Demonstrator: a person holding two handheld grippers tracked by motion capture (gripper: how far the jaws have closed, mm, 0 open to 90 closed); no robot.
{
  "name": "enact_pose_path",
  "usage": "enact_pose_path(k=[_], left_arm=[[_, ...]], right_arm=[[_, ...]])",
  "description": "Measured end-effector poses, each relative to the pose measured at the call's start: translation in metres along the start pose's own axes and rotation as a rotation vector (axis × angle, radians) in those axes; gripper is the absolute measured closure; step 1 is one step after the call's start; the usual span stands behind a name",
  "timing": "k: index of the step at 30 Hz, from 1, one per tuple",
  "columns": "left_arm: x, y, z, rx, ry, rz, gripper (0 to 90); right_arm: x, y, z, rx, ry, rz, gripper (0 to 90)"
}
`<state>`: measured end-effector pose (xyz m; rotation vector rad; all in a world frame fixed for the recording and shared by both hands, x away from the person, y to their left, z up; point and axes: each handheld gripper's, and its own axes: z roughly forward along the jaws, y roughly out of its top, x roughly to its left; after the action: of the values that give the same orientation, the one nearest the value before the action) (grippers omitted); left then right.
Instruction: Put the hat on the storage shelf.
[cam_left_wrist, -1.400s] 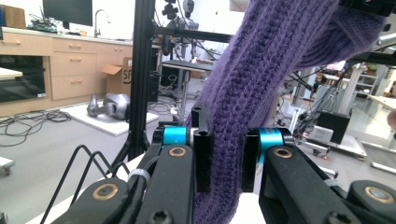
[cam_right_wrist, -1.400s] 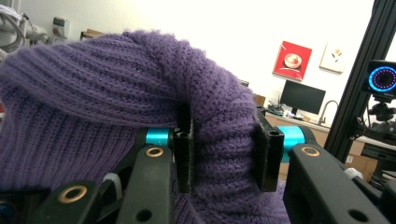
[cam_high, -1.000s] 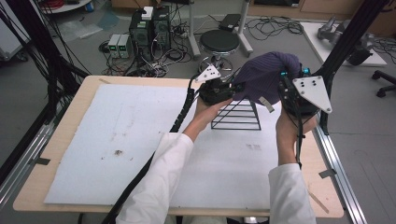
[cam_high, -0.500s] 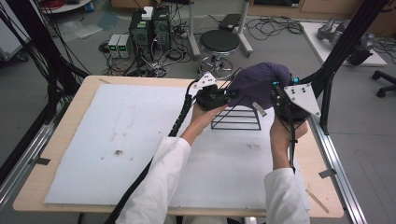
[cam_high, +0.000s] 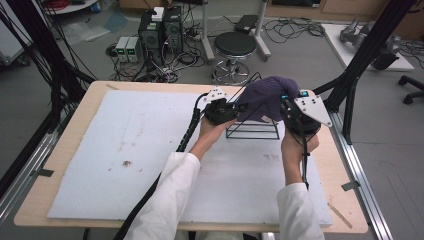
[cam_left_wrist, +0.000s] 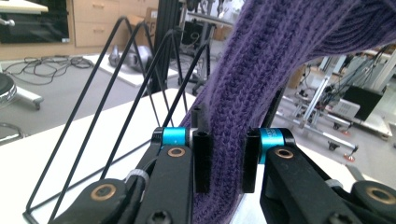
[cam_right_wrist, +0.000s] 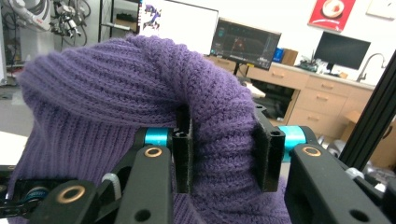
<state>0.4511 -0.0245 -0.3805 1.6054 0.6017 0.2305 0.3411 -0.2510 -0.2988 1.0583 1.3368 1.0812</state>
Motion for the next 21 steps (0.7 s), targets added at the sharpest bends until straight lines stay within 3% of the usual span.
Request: enact_pose_path(k=[8, 21], left_arm=[[0.008, -0.013, -0.004, 0.031, 0.017, -0.048, 80.2], [0.011, -0.029, -0.003, 0.083, 0.028, -0.068, 79.8]], right_arm=[[0.008, -0.013, 0.004, 0.021, 0.030, 0.014, 65.5], [0.020, -0.022, 0.009, 0.066, 0.055, -0.013, 64.6]])
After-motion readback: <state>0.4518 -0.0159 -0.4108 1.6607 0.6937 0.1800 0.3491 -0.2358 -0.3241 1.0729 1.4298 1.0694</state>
